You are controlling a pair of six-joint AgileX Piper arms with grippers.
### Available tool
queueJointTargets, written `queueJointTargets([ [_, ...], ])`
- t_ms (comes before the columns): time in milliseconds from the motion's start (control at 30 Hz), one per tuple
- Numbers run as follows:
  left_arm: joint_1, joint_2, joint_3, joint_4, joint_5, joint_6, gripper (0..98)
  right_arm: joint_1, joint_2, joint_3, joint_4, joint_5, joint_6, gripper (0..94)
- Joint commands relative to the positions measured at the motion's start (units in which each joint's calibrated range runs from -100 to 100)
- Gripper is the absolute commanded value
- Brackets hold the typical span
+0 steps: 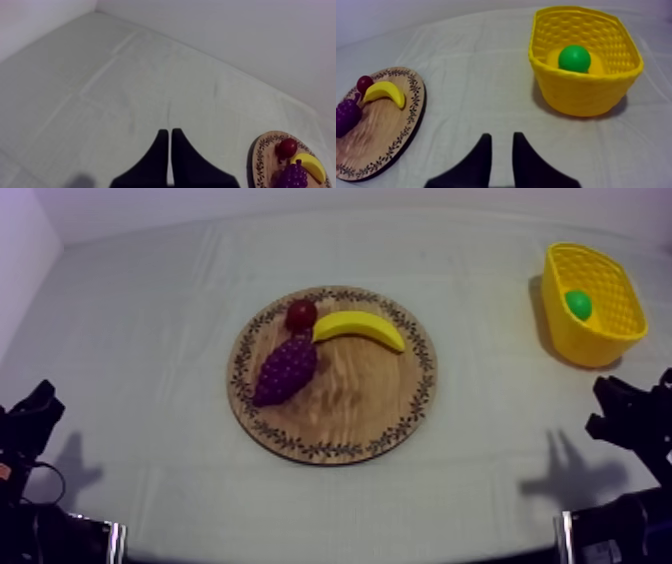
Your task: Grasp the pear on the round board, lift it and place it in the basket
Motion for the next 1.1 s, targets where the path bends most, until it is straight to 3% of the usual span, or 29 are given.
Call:
queueJointTargets([
  [0,0.0,0.0,0.0,0.01,0.0,0.0,0.1,0.0,-0.1,0.4,-0.1,-1.6,0.8,4.7],
  [367,0.0,0.0,0.0,0.01,0.0,0.0,0.1,0.0,-0.1,1.0,-0.2,-3.9,7.3,0.5],
  [1067,0.0,0.0,0.0,0.01,0.0,0.0,0.1,0.0,-0.1,1.0,-0.2,-4.0,7.9,0.4],
])
